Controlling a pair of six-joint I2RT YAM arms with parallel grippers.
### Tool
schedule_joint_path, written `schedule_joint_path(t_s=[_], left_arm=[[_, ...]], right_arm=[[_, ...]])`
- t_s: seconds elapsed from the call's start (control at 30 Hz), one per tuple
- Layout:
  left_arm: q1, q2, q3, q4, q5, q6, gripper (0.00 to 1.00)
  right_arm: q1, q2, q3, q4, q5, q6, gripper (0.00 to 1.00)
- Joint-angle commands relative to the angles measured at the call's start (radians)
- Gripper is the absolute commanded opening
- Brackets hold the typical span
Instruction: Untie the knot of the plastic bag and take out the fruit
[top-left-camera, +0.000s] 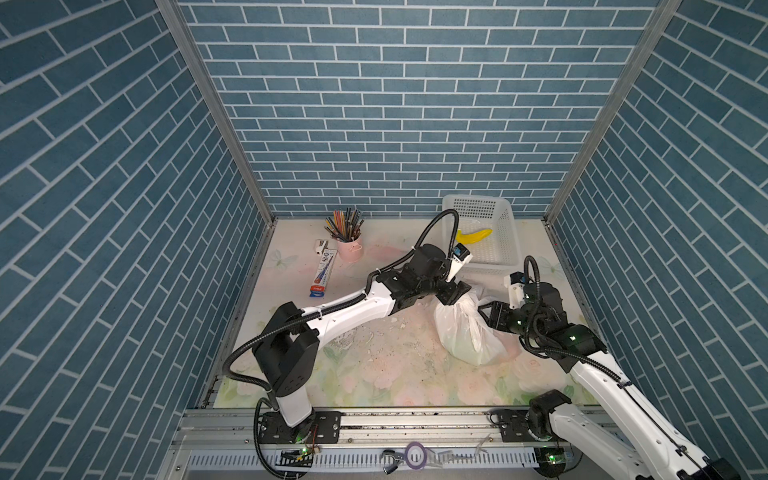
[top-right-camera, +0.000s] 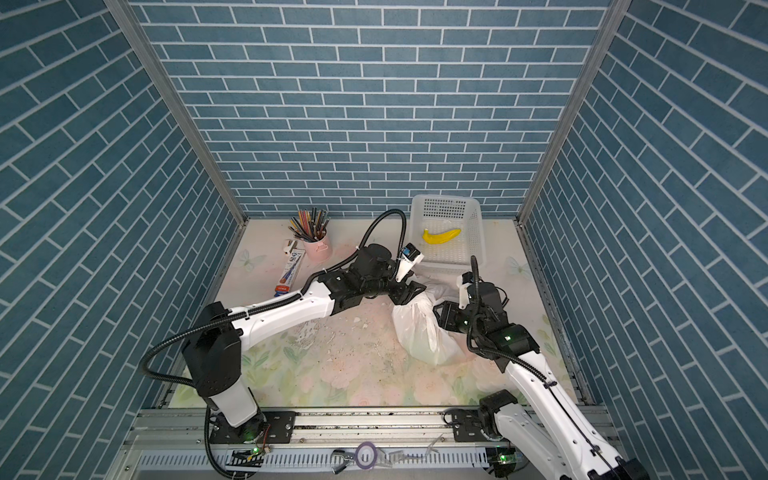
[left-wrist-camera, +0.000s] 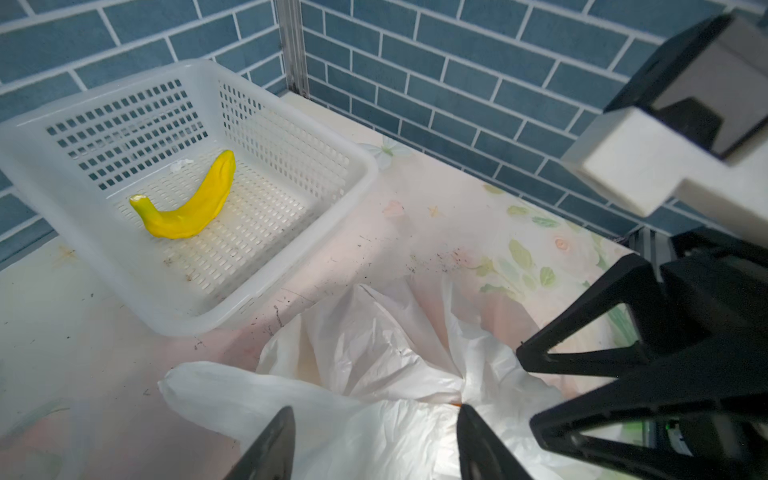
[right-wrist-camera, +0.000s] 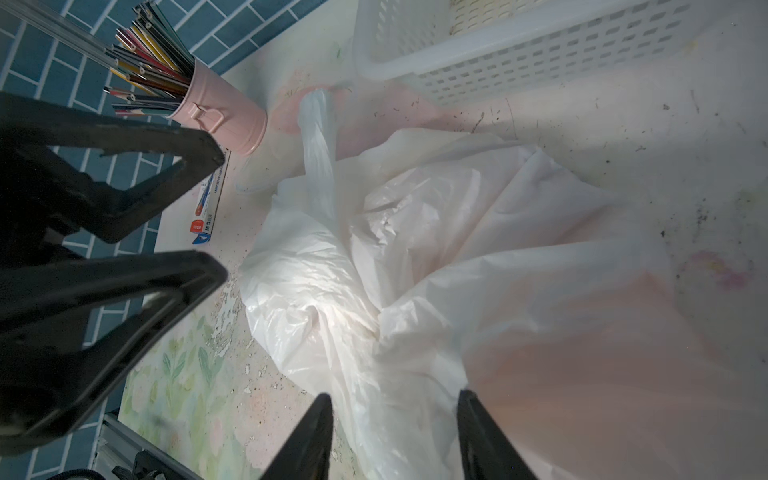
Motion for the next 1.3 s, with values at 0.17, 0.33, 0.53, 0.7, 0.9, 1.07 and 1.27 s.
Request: schedule_joint_path(t_s=[0.17, 0.33, 0.53, 0.7, 0.9, 1.07, 1.27], left_arm=[[-0.024, 0.039, 0.012, -0.136, 0.006, 0.159, 0.64], [-0.024, 0.066, 0.022, -0.162, -0.036, 0.167, 0.6], [-0.028, 0.085, 0.023, -0.171, -0.028, 0.164, 0.5], [-0.028, 0.085, 0.012, -0.17, -0.043, 0.159, 0.35], [-0.032, 0.058, -0.013, -0.128, -0.035, 0.141, 0.1], [-0.033, 0.039, -0.027, -0.109, -0.061, 0.12, 0.0], [-0.025, 0.003, -0.052, -0.074, -0.126, 0.076, 0.0]], right_arm=[[0.013, 0.024, -0.012, 0.01, -0.016, -0.006, 0.26], [0.014, 0.031, -0.016, 0.017, -0.015, -0.011, 0.19], [0.014, 0.039, -0.014, 0.029, -0.014, -0.011, 0.25], [0.015, 0.053, -0.019, 0.048, -0.035, -0.009, 0.28], [0.021, 0.083, -0.032, 0.075, -0.045, 0.001, 0.47], [0.026, 0.103, -0.043, 0.1, -0.054, -0.003, 0.35], [0.028, 0.112, -0.049, 0.102, -0.027, -0.012, 0.11]])
